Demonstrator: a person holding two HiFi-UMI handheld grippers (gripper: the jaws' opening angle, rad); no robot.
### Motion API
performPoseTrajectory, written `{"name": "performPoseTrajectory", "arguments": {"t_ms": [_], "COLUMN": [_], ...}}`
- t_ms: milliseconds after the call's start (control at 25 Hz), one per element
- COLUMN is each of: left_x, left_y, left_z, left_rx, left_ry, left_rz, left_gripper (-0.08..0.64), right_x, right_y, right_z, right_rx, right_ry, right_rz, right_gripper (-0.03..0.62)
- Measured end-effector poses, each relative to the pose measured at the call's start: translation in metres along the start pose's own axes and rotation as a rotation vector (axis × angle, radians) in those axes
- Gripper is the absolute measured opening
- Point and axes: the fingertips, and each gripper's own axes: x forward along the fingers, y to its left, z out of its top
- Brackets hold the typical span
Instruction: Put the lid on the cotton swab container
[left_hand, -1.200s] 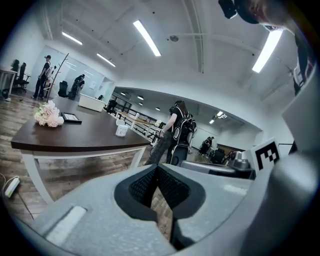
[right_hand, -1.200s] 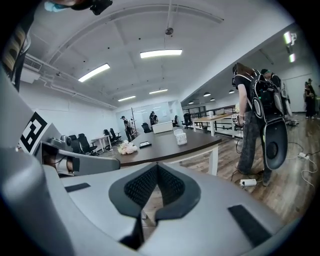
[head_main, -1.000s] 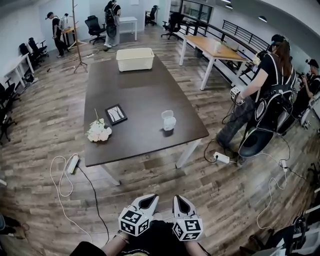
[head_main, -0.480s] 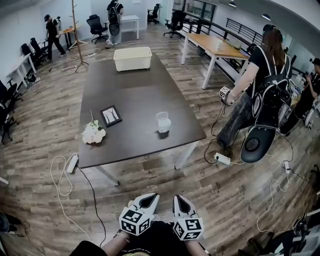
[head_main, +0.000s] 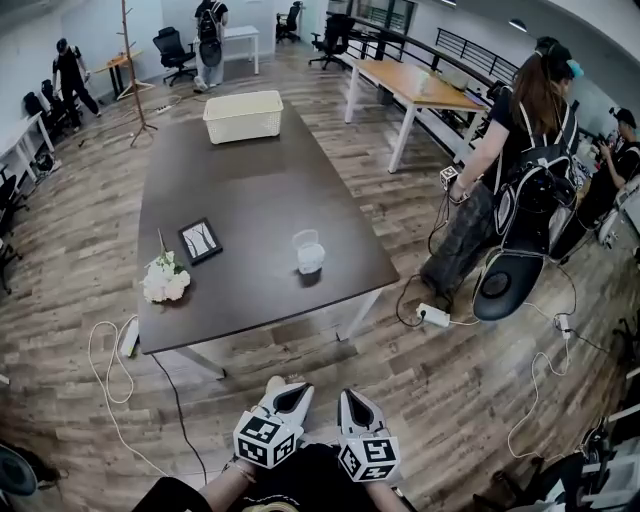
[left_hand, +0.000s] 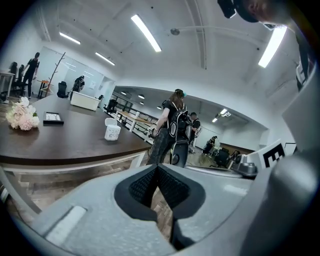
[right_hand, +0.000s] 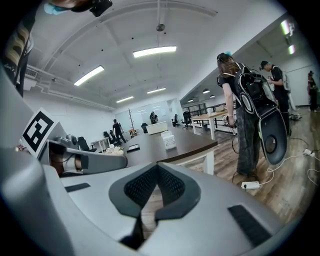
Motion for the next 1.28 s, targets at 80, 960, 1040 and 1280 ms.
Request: {"name": "performPoseTrajectory", "arguments": {"t_ms": [80,960,1040,1280], "left_x": [0.013,0.104,0.109,0.121], "left_y": [0.006,0.139,0.152,0.176], "left_z": [0.007,0.096,0.100,0.108], "left_rx": [0.011,0.083,0.086,0.112], "left_ry": [0.004,0.023,0.031,0.065], "left_rz": [-0.019,-0.086,-0.096,-0.112], "left_gripper": [0.003,0.003,0.003,0.003], "right_x": [0.011,0.167,0.179,0.203], "right_y": [-0.007,-0.028,-0.026,-0.020], "right_z": [0.007,0.061,0.062,0.072], "right_rx": [0.004,0.034,0.037,0.059], "right_ry": [-0.012,-0.040,-0.037,-0.054], "right_rz": [-0.020,-0.155,-0.161,-0.189], "right_gripper": [0.008,0.008,0.008,0.008]}}
